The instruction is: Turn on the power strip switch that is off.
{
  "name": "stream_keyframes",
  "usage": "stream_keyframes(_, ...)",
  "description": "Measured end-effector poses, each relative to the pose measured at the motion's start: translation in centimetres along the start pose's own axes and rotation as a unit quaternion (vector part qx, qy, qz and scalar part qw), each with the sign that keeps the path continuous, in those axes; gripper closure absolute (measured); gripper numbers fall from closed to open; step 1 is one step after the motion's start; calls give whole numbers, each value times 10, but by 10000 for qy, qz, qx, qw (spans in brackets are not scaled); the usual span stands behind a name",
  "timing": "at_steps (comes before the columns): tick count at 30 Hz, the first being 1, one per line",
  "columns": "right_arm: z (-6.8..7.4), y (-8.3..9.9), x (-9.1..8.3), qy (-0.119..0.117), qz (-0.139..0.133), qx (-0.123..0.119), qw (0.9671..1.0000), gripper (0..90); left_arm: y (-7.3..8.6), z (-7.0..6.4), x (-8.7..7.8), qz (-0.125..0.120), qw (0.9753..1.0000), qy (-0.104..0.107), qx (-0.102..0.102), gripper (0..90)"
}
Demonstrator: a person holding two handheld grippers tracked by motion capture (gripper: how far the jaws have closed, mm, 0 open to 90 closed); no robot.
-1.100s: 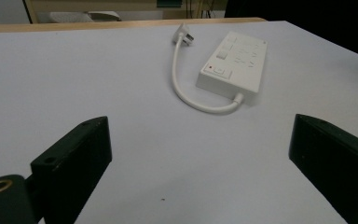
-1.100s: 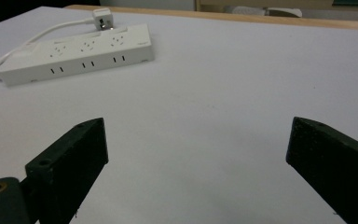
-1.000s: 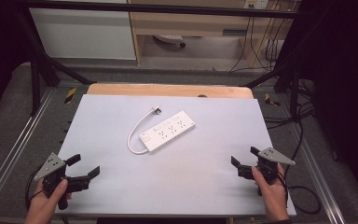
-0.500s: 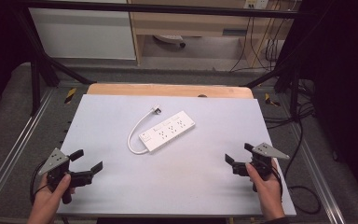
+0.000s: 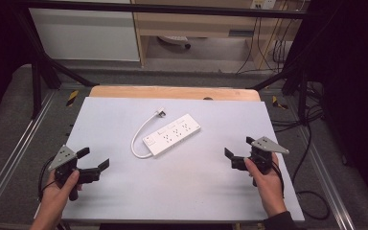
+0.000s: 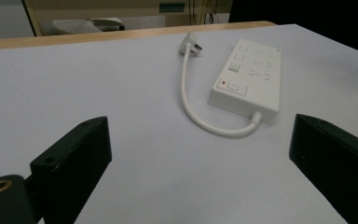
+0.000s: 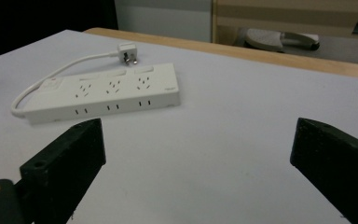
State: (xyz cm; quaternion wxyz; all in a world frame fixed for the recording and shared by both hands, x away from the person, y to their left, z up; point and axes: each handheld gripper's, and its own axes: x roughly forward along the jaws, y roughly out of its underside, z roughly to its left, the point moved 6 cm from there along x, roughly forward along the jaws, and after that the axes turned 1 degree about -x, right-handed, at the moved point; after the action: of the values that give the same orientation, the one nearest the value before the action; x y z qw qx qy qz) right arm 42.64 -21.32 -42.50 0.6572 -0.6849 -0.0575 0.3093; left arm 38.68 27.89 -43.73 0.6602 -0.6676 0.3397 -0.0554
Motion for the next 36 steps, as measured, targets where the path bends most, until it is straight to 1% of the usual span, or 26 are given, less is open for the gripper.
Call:
stream_keyframes(2,1,-4,4,-16,64,53,10000,29,2,-3,0,59,10000,0,24,55)
stream_keyframes(4,2,-7,7,-46,164,80,9998,32,2,-3,-2,37,10000,-13,41,55)
stream_keyframes(6,2,-9,9,-60,163,66,9998,33,1,-3,-3,6,10000,-37,63,55)
stream_keyframes(8,5,-16,14,-114,220,27,9997,37,0,0,-4,-47,10000,-74,18,55)
stream_keyframes(9,5,-16,14,-114,220,27,9997,37,0,0,-4,-46,10000,-79,-13,55)
stream_keyframes(10,6,-19,16,-131,246,19,9996,37,1,1,-3,-25,10000,-81,-41,55)
stream_keyframes(11,8,-24,20,-170,256,-3,9995,37,3,0,-3,35,10000,-60,-26,56)
stream_keyframes(12,10,-26,22,-197,278,-10,9994,37,3,0,-3,38,10000,-52,-28,56)
stream_keyframes(14,10,-29,24,-199,271,-52,9994,37,3,-1,-5,20,10000,-50,-33,55)
stream_keyframes(15,13,-33,28,-232,278,-68,9993,38,3,-1,-6,8,10000,-52,-21,55)
stream_keyframes(18,17,-37,32,-259,299,-98,9992,39,2,0,-7,-11,10000,-60,-36,55)
stream_keyframes(19,20,-41,37,-287,320,-155,9990,38,2,0,-8,-15,10000,-55,-34,55)
stream_keyframes(23,26,-49,45,-325,298,-151,9989,38,4,1,-8,7,10000,-54,-80,55)
stream_keyframes(26,29,-52,48,-359,276,-173,9988,38,5,0,-9,30,10000,-43,-68,55)
stream_keyframes(27,33,-56,53,-376,254,-175,9988,38,5,0,-9,31,10000,-33,-73,55)
stream_keyframes(28,33,-56,53,-376,254,-175,9988,38,5,0,-10,33,10000,-25,-70,55)
stream_keyframes(29,37,-57,56,-410,262,-196,9986,38,5,-1,-10,29,10000,-16,-73,55)
stream_keyframes(31,41,-59,59,-413,263,-240,9985,39,5,-2,-11,32,10000,2,-47,55)
stream_keyframes(32,41,-59,59,-413,263,-240,9985,39,5,-3,-10,27,10000,17,-45,55)
stream_keyframes(34,46,-61,65,-458,234,-245,9984,40,5,-4,-10,47,10000,32,20,55)
stream_keyframes(36,47,-62,67,-473,222,-227,9984,42,5,-5,-9,60,10000,53,20,54)
